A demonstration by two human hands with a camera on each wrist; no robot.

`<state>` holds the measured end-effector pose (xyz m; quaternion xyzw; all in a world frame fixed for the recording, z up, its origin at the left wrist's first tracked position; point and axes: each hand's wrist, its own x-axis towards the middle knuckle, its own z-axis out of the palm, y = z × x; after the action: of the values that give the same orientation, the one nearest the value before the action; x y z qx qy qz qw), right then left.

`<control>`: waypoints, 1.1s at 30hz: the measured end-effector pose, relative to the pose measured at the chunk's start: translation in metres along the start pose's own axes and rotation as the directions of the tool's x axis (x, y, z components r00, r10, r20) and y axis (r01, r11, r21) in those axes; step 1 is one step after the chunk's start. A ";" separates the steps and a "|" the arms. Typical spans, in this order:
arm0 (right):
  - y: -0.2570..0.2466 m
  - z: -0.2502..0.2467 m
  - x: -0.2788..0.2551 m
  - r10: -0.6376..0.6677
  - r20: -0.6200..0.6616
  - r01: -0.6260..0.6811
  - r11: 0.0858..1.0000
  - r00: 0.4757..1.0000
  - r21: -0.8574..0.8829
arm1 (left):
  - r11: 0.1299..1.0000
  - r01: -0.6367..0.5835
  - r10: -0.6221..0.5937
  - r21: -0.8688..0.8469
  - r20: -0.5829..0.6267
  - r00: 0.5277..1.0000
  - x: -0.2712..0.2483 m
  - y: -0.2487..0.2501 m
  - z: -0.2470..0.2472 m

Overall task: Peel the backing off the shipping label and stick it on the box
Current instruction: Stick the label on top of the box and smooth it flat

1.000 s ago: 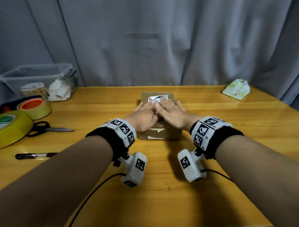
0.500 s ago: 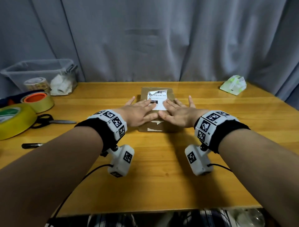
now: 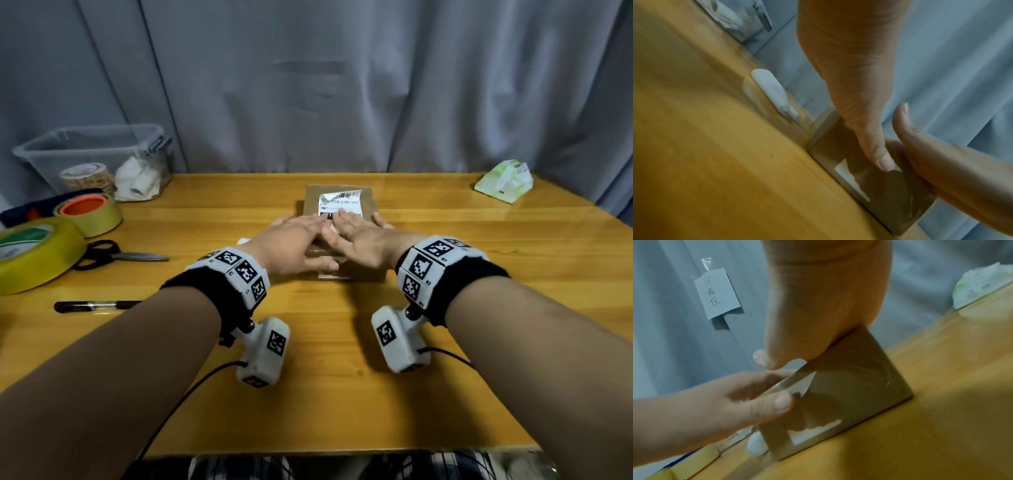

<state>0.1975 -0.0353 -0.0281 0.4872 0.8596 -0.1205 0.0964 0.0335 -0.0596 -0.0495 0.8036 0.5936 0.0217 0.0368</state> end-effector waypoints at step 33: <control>0.039 -0.013 -0.007 0.023 0.007 -0.023 1.000 1.000 -0.006 | 0.993 0.028 -0.050 -0.116 -0.187 0.981 0.017 -0.007 -0.021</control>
<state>0.2338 -0.0176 -0.0177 0.4965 0.8539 -0.1184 0.1020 0.0300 -0.0406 -0.0288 0.7827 0.6079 0.1308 0.0258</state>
